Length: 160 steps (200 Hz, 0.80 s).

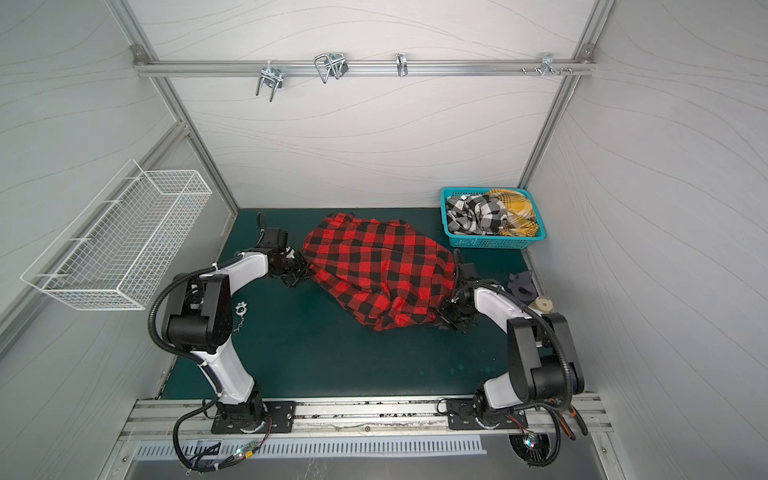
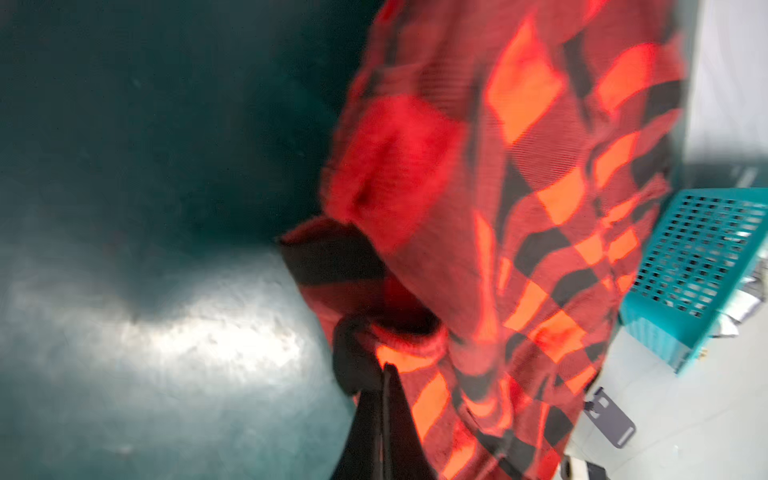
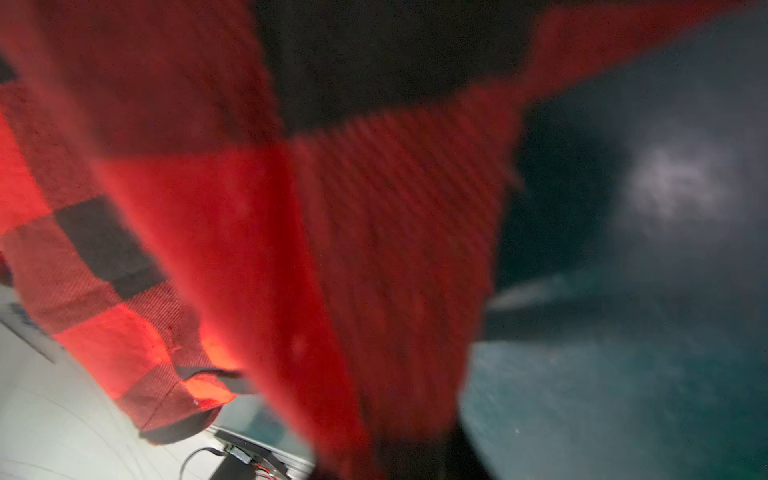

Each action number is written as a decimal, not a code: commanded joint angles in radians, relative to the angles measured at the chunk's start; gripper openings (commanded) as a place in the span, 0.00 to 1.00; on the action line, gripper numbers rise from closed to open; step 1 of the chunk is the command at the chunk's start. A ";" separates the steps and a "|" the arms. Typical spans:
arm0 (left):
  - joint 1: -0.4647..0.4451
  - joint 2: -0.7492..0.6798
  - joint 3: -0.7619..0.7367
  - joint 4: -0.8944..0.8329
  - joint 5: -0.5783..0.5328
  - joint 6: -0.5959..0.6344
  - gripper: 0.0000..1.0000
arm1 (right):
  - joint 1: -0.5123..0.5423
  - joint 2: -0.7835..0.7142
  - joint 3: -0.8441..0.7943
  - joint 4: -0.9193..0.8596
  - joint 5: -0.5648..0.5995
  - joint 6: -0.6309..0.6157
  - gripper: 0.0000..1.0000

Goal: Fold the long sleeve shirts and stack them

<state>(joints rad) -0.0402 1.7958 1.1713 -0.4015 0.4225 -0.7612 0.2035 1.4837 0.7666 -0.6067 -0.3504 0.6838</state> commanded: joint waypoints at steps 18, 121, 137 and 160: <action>0.004 -0.100 0.245 -0.141 -0.035 0.044 0.00 | 0.017 -0.006 0.234 -0.117 0.048 -0.109 0.00; 0.134 -0.448 0.502 -0.266 -0.167 0.004 0.00 | -0.050 -0.009 1.152 -0.428 0.008 -0.244 0.00; 0.134 -0.484 0.369 -0.206 -0.133 -0.004 0.00 | -0.051 -0.005 1.090 -0.414 0.007 -0.239 0.00; 0.134 -0.509 0.157 -0.160 -0.092 -0.019 0.00 | -0.051 0.045 0.968 -0.395 0.025 -0.239 0.01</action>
<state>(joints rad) 0.0956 1.2633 1.5146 -0.6025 0.2821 -0.7563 0.1574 1.4517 1.8477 -0.9451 -0.3283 0.4614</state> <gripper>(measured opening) 0.047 0.047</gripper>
